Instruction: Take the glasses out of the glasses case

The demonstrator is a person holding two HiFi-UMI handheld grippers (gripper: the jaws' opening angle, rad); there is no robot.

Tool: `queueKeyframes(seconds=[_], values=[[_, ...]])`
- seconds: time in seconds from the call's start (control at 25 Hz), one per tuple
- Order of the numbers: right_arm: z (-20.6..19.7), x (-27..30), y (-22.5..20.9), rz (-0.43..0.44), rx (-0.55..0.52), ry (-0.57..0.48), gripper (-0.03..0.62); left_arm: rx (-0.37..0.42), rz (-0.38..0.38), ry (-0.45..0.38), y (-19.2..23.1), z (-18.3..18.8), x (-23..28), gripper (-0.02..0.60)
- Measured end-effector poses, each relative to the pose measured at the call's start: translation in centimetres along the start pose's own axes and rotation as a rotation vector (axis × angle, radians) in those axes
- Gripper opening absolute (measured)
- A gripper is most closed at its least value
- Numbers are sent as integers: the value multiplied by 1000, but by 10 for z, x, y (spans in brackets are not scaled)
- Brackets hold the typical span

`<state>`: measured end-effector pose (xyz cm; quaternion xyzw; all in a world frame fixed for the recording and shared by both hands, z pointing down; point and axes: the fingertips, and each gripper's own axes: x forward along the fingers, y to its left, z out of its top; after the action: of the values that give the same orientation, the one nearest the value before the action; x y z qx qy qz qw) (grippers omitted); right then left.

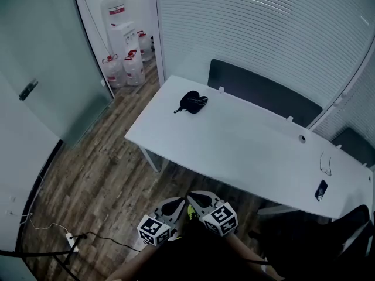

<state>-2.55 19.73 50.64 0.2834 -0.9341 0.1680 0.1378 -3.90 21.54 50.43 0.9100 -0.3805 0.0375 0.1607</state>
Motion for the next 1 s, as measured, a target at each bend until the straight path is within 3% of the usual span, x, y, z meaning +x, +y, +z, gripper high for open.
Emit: queueKeyframes(seconds=[0.72,1.0], values=[[43,48,-107,39,-55,39,17,-35,68,-33,71,41,93,6],[50,54,-135,66,-57,51,18,-41,70,-44,78,51,124,6]])
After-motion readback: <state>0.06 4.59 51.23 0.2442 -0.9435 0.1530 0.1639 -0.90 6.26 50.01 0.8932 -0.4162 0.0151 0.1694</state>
